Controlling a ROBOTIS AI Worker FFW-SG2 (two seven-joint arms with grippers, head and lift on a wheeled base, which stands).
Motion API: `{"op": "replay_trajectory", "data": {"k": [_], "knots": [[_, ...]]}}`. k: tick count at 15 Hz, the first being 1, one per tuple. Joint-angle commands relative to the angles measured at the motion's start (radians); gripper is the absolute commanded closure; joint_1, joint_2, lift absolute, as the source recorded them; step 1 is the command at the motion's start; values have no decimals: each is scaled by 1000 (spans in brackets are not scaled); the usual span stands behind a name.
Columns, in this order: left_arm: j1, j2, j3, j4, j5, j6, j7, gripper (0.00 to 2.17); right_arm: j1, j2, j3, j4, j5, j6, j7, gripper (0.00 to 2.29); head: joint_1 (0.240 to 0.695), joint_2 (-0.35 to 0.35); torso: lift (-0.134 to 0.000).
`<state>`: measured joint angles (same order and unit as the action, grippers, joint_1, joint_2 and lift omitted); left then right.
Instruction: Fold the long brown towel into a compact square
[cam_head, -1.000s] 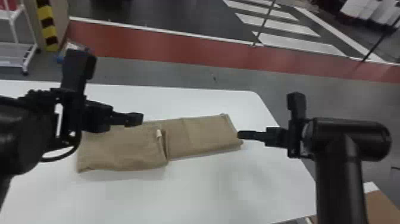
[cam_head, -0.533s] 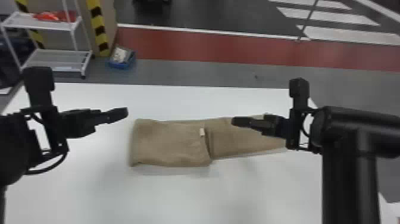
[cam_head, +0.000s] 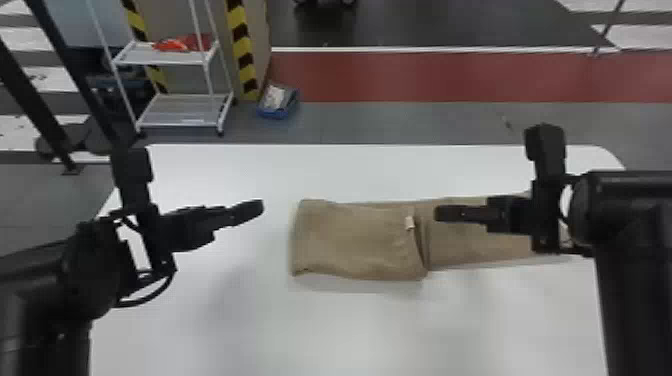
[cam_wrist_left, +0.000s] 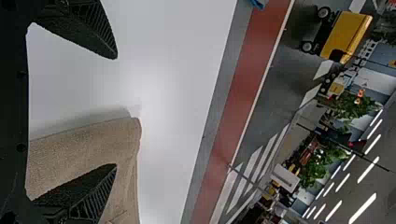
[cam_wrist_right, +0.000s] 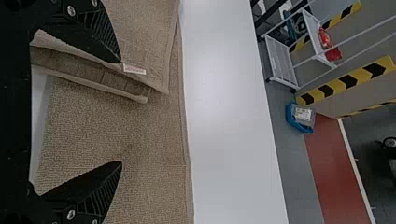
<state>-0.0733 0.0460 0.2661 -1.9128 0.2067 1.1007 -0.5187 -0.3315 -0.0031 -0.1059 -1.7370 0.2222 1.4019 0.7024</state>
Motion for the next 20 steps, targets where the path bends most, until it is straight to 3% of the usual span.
{"op": "replay_trajectory", "data": {"k": [1, 5, 8, 17, 18, 20], "knots": [[7, 0, -4, 0, -1, 0, -1, 66, -6, 4, 12, 8, -7, 3, 6, 194, 695, 33, -120], [9, 2, -7, -6, -3, 3, 0, 66, -1, 4, 68, 8, -10, 58, 14, 289, 695, 47, -120], [9, 2, -10, -9, -4, 3, 0, 66, 0, 4, 84, 10, -15, 61, 15, 539, 695, 66, -120], [4, 2, -8, -8, -4, 0, 2, 66, -20, 4, 137, 59, -1, 55, 9, 569, 695, 85, -120], [4, 2, -7, -8, -4, 0, 2, 66, -24, 4, 138, 60, -3, 55, 11, 684, 695, 86, -120], [4, 2, -5, -5, -4, 0, 2, 66, -32, 4, 144, 70, 0, 55, 9, 680, 695, 89, -120]]}}
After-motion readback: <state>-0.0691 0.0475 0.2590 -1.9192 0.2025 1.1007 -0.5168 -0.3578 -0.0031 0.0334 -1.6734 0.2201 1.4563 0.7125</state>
